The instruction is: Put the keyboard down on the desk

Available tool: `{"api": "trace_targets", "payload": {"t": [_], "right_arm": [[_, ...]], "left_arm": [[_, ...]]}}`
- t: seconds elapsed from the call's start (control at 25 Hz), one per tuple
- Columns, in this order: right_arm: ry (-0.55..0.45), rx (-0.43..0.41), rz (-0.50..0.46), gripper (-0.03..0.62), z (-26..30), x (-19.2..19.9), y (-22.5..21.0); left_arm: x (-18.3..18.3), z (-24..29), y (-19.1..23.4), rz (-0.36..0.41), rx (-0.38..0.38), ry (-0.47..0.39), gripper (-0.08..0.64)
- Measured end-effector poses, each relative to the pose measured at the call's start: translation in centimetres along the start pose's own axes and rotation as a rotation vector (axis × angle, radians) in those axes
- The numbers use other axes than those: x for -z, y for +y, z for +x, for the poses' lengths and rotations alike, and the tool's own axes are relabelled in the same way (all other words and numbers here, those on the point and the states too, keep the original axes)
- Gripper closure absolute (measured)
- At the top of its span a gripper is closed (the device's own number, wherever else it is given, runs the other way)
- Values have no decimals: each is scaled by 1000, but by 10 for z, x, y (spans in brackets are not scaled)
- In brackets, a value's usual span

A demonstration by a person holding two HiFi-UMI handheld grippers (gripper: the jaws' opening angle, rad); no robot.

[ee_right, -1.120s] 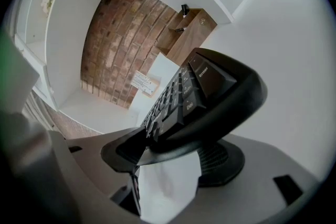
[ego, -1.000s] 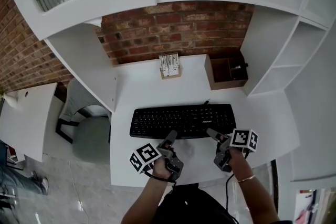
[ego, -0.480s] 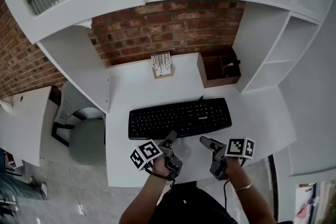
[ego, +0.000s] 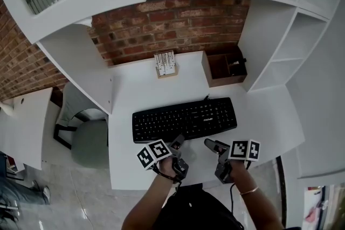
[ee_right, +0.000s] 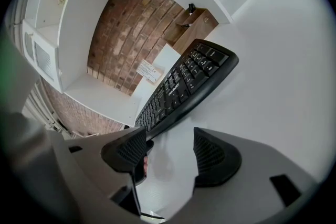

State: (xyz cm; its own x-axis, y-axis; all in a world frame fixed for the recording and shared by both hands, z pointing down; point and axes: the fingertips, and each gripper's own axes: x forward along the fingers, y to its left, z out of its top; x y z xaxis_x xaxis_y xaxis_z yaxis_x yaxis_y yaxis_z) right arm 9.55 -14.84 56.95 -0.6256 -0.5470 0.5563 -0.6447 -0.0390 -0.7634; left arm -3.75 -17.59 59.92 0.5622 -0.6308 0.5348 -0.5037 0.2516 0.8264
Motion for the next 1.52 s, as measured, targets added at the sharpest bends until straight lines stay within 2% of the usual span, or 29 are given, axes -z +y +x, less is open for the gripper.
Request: {"api": "trace_targets", "payload": {"t": [0.2, 0.6, 0.76, 0.88, 1.04, 1.24, 1.52], "right_arm": [[10, 12, -51, 318, 4, 1, 4], [23, 45, -153, 319, 7, 5, 10], [18, 69, -203, 345, 5, 6, 10], [12, 87, -250, 383, 3, 5, 11], [4, 108, -328, 450, 0, 4, 15], [-63, 166, -434, 556, -11, -7, 20], [-185, 82, -540, 586, -30, -24, 54]], "left_arm": [[3, -1, 3, 92, -77, 31, 316], [8, -18, 15, 129, -140, 32, 318], [9, -27, 15, 170, -144, 14, 318], [7, -32, 10, 242, -147, -1, 322], [3, -39, 0, 386, -161, -25, 341], [-1, -48, -14, 523, -150, -65, 383], [-18, -73, -35, 683, -139, -171, 513]]}}
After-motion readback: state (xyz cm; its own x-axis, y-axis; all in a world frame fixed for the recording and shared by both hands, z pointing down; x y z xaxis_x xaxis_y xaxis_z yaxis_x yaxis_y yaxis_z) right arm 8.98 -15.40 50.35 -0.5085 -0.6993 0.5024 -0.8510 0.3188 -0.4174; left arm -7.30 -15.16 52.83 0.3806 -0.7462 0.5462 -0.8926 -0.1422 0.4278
